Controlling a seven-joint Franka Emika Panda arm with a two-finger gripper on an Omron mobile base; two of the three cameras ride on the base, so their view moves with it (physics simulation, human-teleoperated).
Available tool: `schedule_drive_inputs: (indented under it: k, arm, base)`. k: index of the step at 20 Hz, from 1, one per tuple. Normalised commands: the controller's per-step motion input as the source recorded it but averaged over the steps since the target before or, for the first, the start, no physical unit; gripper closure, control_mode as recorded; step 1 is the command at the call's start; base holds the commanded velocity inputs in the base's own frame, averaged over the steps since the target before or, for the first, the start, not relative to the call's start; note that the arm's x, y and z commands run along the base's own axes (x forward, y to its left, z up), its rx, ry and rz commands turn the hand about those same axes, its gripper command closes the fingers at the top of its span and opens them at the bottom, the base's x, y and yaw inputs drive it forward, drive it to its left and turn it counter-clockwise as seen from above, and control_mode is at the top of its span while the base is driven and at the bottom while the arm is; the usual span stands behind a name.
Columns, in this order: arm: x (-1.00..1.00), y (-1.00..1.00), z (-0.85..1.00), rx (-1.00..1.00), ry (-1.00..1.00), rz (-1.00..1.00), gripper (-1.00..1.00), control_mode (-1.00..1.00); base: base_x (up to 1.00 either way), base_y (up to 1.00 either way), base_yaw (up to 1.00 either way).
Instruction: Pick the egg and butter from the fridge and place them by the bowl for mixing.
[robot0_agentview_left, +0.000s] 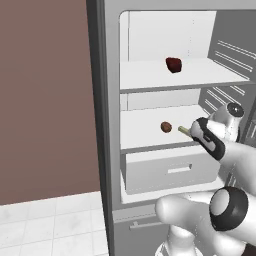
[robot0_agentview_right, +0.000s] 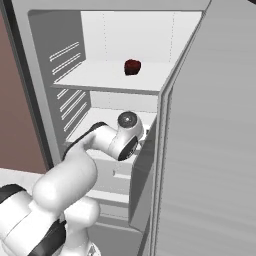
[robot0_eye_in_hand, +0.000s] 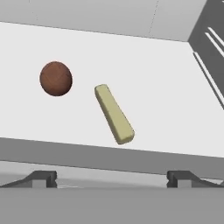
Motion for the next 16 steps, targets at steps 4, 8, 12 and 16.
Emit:
schedule_drive_inputs:
  k: [4, 8, 12, 16]
  arm:
    - [0.34, -0.08, -0.10, 0.00, 0.00, 0.00, -1.00, -1.00]
    - [0.26, -0.01, -0.12, 0.00, 0.00, 0.00, -1.00, -1.00]
    - [0.29, 0.00, -0.20, 0.00, 0.00, 0.00, -1.00, -1.00]
    - [0.33, 0.00, -0.24, 0.00, 0.00, 0.00, -1.00, -1.00]
  base:
    - [0.00, 0.00, 0.00]
    - [0.00, 0.00, 0.00]
    - [0.00, 0.00, 0.00]
    - [0.00, 0.00, 0.00]
